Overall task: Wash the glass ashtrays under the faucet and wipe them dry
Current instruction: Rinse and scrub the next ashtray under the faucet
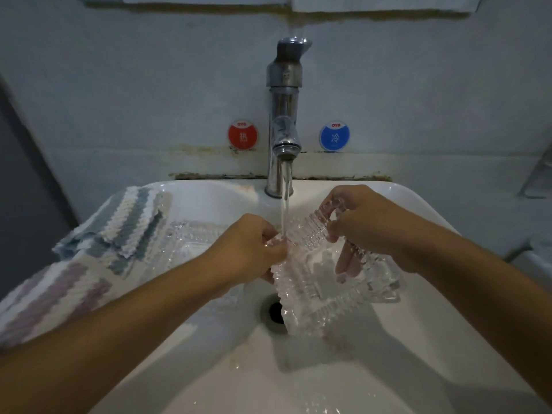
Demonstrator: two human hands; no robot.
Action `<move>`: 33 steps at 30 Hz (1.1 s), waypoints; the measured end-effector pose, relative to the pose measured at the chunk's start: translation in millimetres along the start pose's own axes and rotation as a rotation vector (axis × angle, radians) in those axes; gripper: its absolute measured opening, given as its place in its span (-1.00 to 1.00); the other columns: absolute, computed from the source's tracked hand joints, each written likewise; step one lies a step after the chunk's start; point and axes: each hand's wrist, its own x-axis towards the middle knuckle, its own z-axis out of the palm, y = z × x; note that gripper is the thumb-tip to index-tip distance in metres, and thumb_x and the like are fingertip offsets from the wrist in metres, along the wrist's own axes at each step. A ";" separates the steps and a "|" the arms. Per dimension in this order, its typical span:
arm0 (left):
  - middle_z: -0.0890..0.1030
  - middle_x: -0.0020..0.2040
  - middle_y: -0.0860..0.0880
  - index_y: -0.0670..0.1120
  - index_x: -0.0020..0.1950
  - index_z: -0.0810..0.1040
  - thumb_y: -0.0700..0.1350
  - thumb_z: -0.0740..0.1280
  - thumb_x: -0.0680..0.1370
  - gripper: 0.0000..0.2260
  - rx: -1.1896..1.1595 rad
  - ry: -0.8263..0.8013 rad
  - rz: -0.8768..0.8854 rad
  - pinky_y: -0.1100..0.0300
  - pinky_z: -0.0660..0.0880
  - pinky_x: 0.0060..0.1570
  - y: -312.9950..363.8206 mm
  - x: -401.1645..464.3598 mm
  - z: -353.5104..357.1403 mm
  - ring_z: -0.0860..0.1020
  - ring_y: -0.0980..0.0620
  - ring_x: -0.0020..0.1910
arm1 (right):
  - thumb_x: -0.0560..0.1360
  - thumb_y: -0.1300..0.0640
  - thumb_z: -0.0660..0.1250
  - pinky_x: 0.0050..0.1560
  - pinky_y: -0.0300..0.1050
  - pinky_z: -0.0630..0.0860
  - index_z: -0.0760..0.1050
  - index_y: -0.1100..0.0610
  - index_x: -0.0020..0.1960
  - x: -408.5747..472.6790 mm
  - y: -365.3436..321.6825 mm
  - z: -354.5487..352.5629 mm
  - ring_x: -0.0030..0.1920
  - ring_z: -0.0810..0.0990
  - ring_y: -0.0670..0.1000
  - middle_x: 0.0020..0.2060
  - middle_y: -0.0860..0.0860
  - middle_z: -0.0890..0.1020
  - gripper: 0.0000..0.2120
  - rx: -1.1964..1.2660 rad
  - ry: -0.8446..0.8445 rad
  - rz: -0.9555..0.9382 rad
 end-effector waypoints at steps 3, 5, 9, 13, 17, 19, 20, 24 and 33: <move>0.66 -0.24 -0.04 -0.16 -0.14 0.61 -0.09 0.50 0.49 -0.84 0.000 -0.005 0.013 0.28 0.57 -0.42 0.3 0.8 -1.3 0.67 0.06 -0.41 | 0.56 0.44 0.25 -0.38 0.01 0.68 0.50 0.18 0.12 -3.3 -0.1 1.9 -0.45 0.69 0.13 -0.06 0.14 0.59 -0.76 -0.012 -0.004 -0.033; 0.65 -0.29 -0.02 -0.15 -0.16 0.60 -0.05 0.47 0.51 -0.81 0.066 -0.006 0.048 0.30 0.53 -0.46 0.9 0.5 -0.4 0.66 0.08 -0.43 | 0.56 0.44 0.24 -0.35 0.02 0.69 0.49 0.18 0.13 -3.8 -0.3 3.1 -0.44 0.69 0.13 0.00 0.13 0.59 -0.76 -0.020 -0.001 -0.030; 0.69 -0.22 -0.10 -0.20 -0.08 0.64 -0.02 0.35 0.61 -0.75 0.156 0.015 0.103 0.05 0.66 -0.21 0.5 3.4 3.4 0.68 0.00 -0.29 | 0.58 0.40 0.26 -0.47 -0.18 0.60 0.45 0.09 0.17 -0.4 -0.4 3.6 -0.51 0.64 -0.01 0.19 0.12 0.55 -0.73 -0.072 0.086 -0.034; 0.68 -0.15 -0.12 -0.18 -0.09 0.63 -0.17 0.43 0.56 -0.91 -0.103 -0.012 -0.020 0.22 0.61 -0.38 1.7 3.5 2.8 0.68 0.04 -0.32 | 0.60 0.35 0.23 -0.33 -0.05 0.68 0.43 0.08 0.20 -2.0 -0.5 6.0 -0.44 0.69 0.05 0.22 0.16 0.57 -0.74 -0.098 0.090 -0.074; 0.66 -0.06 -0.12 -0.20 0.03 0.60 -0.22 0.50 0.49 -0.84 -0.185 -0.027 -0.066 0.34 0.55 -0.40 1.2 1.2 -0.9 0.65 0.10 -0.35 | 0.60 0.35 0.21 -0.38 -0.11 0.66 0.44 0.07 0.18 -3.9 -1.4 5.2 -0.44 0.69 0.05 0.22 0.15 0.56 -0.75 -0.105 0.120 -0.102; 0.66 -0.03 -0.15 -0.23 0.07 0.60 -0.22 0.50 0.49 -0.80 -0.227 -0.038 -0.078 0.27 0.60 -0.36 2.2 1.6 -1.0 0.68 0.07 -0.34 | 0.60 0.36 0.22 -0.39 -0.08 0.66 0.45 0.07 0.18 -3.1 -0.8 3.5 -0.45 0.69 0.06 0.20 0.14 0.58 -0.75 -0.093 0.129 -0.105; 0.66 -0.02 -0.17 -0.25 0.06 0.61 -0.22 0.48 0.51 -0.82 -0.252 -0.035 -0.079 0.22 0.62 -0.34 3.0 1.7 -0.5 0.69 0.03 -0.32 | 0.59 0.36 0.22 -0.38 -0.07 0.66 0.45 0.07 0.17 -2.7 -0.4 3.0 -0.44 0.69 0.06 0.18 0.13 0.58 -0.74 -0.092 0.131 -0.107; 0.67 -0.01 -0.18 -0.27 0.07 0.63 -0.19 0.40 0.58 -0.84 -0.289 -0.002 -0.084 0.13 0.66 -0.30 5.4 0.9 2.2 0.72 -0.11 -0.23 | 0.58 0.34 0.22 -0.38 -0.07 0.66 0.44 0.05 0.14 -2.5 0.3 4.1 -0.45 0.69 0.05 0.06 0.10 0.60 -0.76 -0.102 0.139 -0.131; 0.71 0.02 -0.09 -0.15 0.07 0.63 -0.25 0.50 0.49 -0.82 -0.472 0.036 -0.147 -0.07 0.62 0.11 -1.8 -1.7 8.4 0.68 -0.12 0.04 | 0.61 0.33 0.21 -0.39 -0.06 0.66 0.45 0.06 0.14 -1.0 -0.2 8.9 -0.45 0.68 0.07 0.06 0.07 0.59 -0.78 -0.022 0.195 -0.119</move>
